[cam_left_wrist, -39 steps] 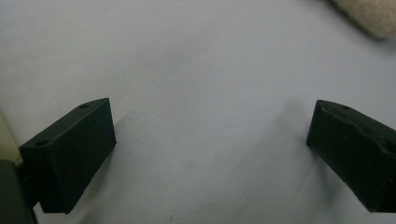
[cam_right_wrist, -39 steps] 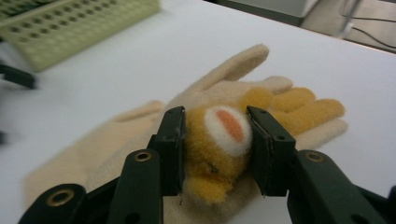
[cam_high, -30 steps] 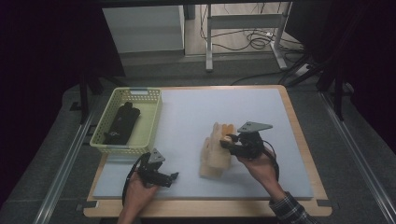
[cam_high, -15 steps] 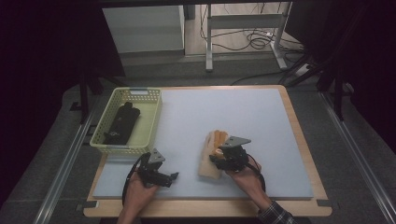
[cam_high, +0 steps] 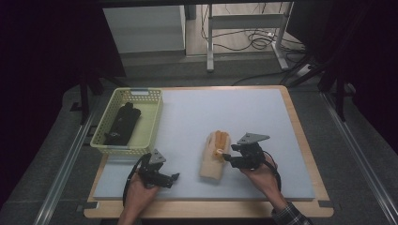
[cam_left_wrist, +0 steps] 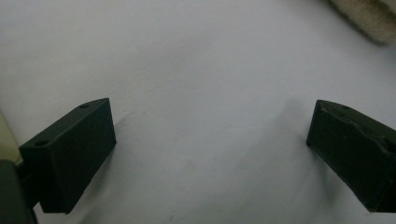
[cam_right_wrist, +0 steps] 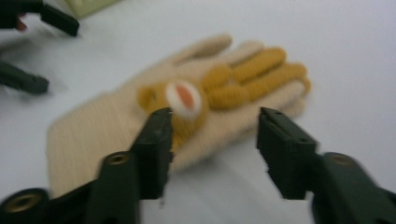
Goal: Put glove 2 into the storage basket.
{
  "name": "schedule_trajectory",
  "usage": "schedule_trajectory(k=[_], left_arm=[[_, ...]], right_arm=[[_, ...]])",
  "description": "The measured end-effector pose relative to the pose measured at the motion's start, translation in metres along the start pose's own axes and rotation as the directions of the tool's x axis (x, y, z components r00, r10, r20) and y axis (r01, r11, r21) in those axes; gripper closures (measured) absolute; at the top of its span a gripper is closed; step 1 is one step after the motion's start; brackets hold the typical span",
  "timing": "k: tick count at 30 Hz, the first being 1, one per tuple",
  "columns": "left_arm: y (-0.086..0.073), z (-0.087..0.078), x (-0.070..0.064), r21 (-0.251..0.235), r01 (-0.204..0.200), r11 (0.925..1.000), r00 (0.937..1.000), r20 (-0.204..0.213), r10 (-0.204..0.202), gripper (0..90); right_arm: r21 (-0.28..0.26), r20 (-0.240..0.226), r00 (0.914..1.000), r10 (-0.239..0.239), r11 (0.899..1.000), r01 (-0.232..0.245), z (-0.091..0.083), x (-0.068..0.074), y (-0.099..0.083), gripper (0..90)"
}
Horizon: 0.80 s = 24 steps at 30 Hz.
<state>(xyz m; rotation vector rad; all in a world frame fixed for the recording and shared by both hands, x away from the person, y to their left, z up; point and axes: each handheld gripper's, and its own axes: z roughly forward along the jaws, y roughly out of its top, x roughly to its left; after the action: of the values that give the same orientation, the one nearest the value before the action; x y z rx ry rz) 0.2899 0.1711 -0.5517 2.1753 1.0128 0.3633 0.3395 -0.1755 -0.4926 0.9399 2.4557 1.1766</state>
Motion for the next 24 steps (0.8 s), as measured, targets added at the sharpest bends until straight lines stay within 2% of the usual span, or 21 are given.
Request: schedule_trajectory(k=[2,3,4,7,8,11,24], left_arm=[[0.0,0.0,0.0,0.0,0.0,1.0,1.0,0.0,0.0,1.5],[0.0,0.0,0.0,0.0,0.0,1.0,1.0,0.0,0.0,1.5],[0.0,0.0,0.0,0.0,0.0,1.0,1.0,0.0,0.0,1.5],[0.0,0.0,0.0,0.0,0.0,1.0,1.0,0.0,0.0,1.5],[0.0,0.0,0.0,0.0,0.0,1.0,1.0,0.0,0.0,1.5],[0.0,0.0,0.0,0.0,0.0,1.0,1.0,0.0,0.0,1.5],[0.0,0.0,0.0,0.0,-0.001,1.0,1.0,0.0,0.001,1.5]], right_arm=[[0.017,-0.014,0.9998,-0.013,1.0,0.013,-0.001,-0.002,-0.009,61.6],[0.031,-0.028,0.9992,-0.027,0.999,0.028,0.0,-0.001,-0.016,71.8],[0.031,-0.028,0.9992,-0.027,0.999,0.028,0.0,-0.001,-0.016,71.8],[0.042,-0.064,0.997,-0.043,0.998,0.046,0.002,0.004,-0.027,85.7],[0.045,-0.068,0.9965,-0.048,0.998,0.051,0.002,0.006,-0.029,87.9],[0.059,-0.09,0.9938,-0.065,0.996,0.07,0.007,0.012,-0.032,88.6],[0.066,-0.113,0.989,-0.095,0.992,0.103,0.025,0.027,-0.03,88.6]])
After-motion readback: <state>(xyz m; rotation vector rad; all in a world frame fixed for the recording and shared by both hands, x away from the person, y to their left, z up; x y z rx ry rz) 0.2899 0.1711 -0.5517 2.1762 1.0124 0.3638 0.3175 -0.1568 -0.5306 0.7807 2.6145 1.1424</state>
